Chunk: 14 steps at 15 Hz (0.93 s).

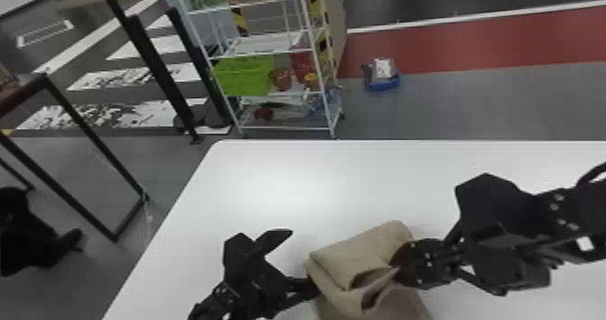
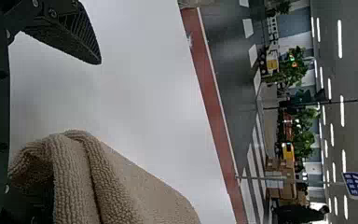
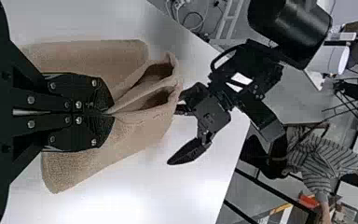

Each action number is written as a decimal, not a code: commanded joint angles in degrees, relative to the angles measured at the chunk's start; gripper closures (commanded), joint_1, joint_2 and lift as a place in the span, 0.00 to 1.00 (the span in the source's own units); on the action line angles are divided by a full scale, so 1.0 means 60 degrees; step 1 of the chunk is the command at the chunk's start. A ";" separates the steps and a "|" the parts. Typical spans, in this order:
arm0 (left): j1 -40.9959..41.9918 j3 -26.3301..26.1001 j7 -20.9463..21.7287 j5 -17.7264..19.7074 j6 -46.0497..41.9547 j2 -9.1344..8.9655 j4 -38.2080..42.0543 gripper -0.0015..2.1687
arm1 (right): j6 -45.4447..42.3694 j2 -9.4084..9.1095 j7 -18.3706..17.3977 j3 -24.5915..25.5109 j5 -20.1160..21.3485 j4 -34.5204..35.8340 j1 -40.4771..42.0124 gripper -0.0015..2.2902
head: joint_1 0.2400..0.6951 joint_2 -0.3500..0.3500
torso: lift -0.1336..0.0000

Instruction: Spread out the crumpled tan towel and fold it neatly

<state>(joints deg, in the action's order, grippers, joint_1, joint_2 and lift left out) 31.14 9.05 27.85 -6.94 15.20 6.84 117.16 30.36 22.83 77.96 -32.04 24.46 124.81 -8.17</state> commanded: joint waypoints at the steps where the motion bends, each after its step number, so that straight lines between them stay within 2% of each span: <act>1: -0.0004 0.0044 0.0017 -0.0015 0.0010 0.0017 0.0015 0.07 | -0.0086 0.0326 0.0061 -0.0182 0.0436 0.0042 0.0204 0.66 | 1.00 1.00 | 0.08; 5: 0.0010 0.0059 0.0002 -0.0015 0.0039 0.0017 -0.0044 0.07 | -0.0086 0.0428 0.0061 -0.0431 0.0611 0.0057 0.0277 0.66 | 1.00 1.00 | 0.08; 10: 0.0054 0.0074 0.0002 -0.0015 -0.0049 0.0017 -0.0058 0.07 | -0.0086 0.0443 0.0061 -0.1252 0.1212 0.0028 0.0336 0.66 | 1.00 1.00 | 0.08; 14: 0.0069 0.0088 -0.0013 0.0059 -0.0137 0.0017 -0.0117 0.07 | -0.0320 0.0355 0.0061 -0.1383 0.1608 -0.0368 0.0321 0.66 | 1.00 1.00 | 0.08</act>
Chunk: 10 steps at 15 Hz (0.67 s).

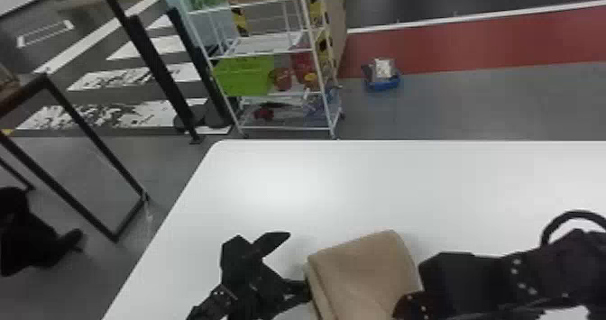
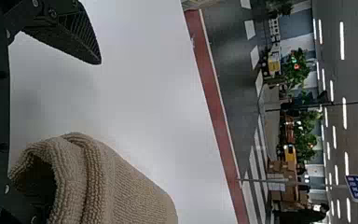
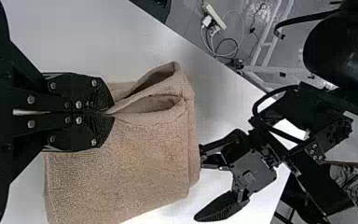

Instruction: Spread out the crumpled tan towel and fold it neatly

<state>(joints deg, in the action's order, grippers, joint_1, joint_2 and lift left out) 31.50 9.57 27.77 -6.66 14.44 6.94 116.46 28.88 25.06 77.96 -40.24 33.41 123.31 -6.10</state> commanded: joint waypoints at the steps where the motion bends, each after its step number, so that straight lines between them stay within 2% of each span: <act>1: -0.0006 0.0001 -0.0013 0.0011 -0.0010 0.0000 -0.0001 0.07 | -0.0102 -0.0017 0.0061 -0.0018 0.0189 -0.0146 -0.0023 0.66 | 1.00 1.00 | 0.08; 5: -0.0021 0.0016 -0.0013 0.0011 -0.0039 0.0000 -0.0045 0.07 | -0.0131 -0.0046 0.0061 -0.0369 0.0482 -0.0293 -0.0008 0.66 | 1.00 1.00 | 0.08; 9: -0.0035 0.0031 0.0001 0.0011 -0.0039 0.0000 -0.0045 0.07 | -0.0131 -0.0119 0.0061 -0.0560 0.0497 -0.0439 0.0007 0.65 | 1.00 1.00 | 0.08; 10: -0.0035 0.0045 0.0001 0.0011 -0.0039 0.0000 -0.0045 0.07 | -0.0131 -0.0149 0.0061 -0.0560 0.0482 -0.0498 0.0007 0.58 | 1.00 1.00 | 0.08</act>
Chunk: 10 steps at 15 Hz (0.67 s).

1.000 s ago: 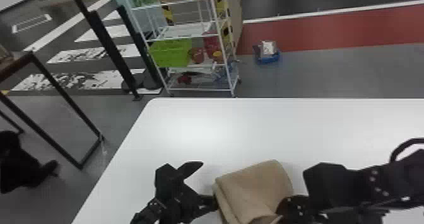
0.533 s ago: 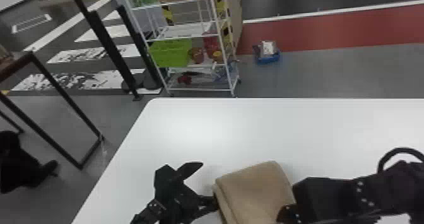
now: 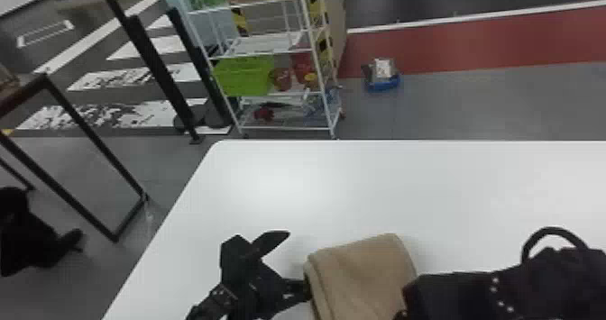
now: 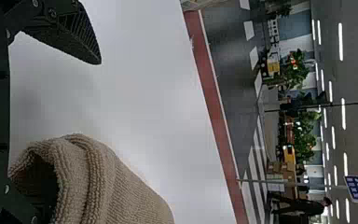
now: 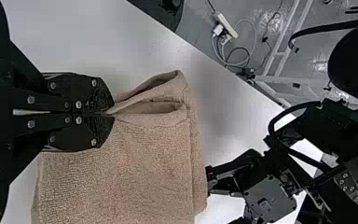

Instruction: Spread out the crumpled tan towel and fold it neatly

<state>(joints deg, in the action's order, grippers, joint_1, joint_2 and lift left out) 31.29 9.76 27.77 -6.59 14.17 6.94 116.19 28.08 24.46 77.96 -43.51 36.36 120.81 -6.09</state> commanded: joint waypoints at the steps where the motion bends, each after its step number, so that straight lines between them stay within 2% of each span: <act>1: -0.0001 0.0014 0.0000 0.0000 -0.0025 0.0000 0.0000 0.07 | 0.0001 -0.0063 0.0061 0.0015 -0.0084 -0.0067 0.0020 0.37 | 1.00 1.00 | 0.08; 2: -0.0001 0.0014 0.0000 0.0014 -0.0025 0.0000 0.0000 0.07 | 0.0059 -0.0092 0.0061 0.0117 -0.0157 -0.0038 0.0020 0.13 | 1.00 1.00 | 0.08; 3: -0.0001 0.0014 0.0015 0.0014 -0.0025 0.0000 0.0000 0.07 | 0.0118 -0.0107 0.0061 0.0264 -0.0245 0.0050 0.0049 0.04 | 1.00 1.00 | 0.08; 5: -0.0001 0.0028 0.0015 0.0014 -0.0025 0.0000 0.0000 0.07 | 0.0206 -0.0136 0.0061 0.0776 -0.0758 0.0284 0.0166 0.03 | 1.00 1.00 | 0.08; 8: -0.0001 0.0058 0.0015 0.0029 -0.0025 0.0000 0.0000 0.07 | 0.0352 -0.0415 0.0061 0.1831 -0.2164 0.0489 0.0386 0.03 | 1.00 1.00 | 0.08; 9: -0.0001 0.0058 0.0015 0.0044 -0.0025 0.0000 0.0015 0.07 | 0.0323 -0.0561 0.0061 0.2036 -0.2413 0.0445 0.0400 0.05 | 1.00 1.00 | 0.08; 10: -0.0001 0.0058 0.0015 0.0073 -0.0025 0.0000 0.0015 0.07 | 0.0264 -0.0590 0.0061 0.2051 -0.2340 0.0284 0.0400 0.10 | 1.00 1.00 | 0.08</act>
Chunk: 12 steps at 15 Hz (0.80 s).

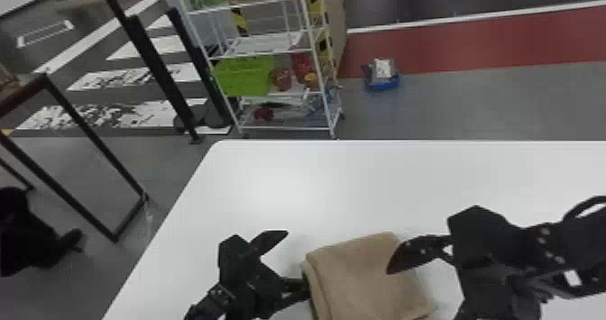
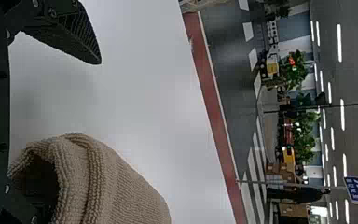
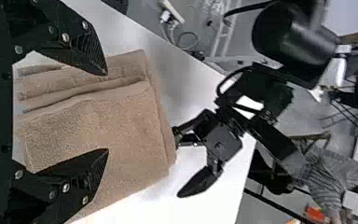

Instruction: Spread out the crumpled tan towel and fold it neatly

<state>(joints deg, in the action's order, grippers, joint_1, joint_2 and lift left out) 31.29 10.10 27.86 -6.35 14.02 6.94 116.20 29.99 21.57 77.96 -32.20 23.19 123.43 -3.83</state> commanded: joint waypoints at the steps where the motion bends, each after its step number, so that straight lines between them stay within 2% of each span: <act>1: 0.0000 0.0001 0.0000 0.0048 0.0000 0.0000 0.0013 0.07 | -0.0082 -0.0152 0.0061 0.0182 -0.0144 -0.0342 0.0023 0.17 | 1.00 1.00 | 0.08; 3: 0.0014 0.0001 0.0000 0.0048 0.0000 0.0000 0.0028 0.07 | -0.0082 -0.0225 0.0061 0.0094 -0.0026 -0.0591 0.0037 0.39 | 1.00 1.00 | 0.08; 5: 0.0029 0.0001 0.0000 0.0048 0.0000 0.0000 0.0028 0.07 | -0.0170 -0.0313 0.0061 -0.0082 0.0311 -0.0869 0.0067 0.72 | 1.00 1.00 | 0.08; 6: 0.0029 0.0001 0.0000 0.0048 -0.0029 0.0000 0.0028 0.07 | -0.0199 -0.0387 0.0061 -0.0229 0.0545 -0.1016 0.0067 0.77 | 1.00 1.00 | 0.08; 10: 0.0058 0.0001 0.0000 0.0048 -0.0029 0.0000 0.0043 0.07 | -0.0346 -0.0548 0.0061 -0.0668 0.0735 -0.1279 0.0067 0.77 | 1.00 1.00 | 0.08; 12: 0.0073 0.0001 0.0015 0.0048 -0.0029 0.0015 0.0057 0.07 | -0.0346 -0.0562 0.0061 -0.0741 0.0823 -0.1338 0.0067 0.89 | 1.00 1.00 | 0.08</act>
<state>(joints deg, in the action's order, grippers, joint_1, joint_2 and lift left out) 31.63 10.11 27.88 -6.06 13.85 6.95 116.51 27.93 18.31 77.96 -36.32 27.80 115.68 -3.43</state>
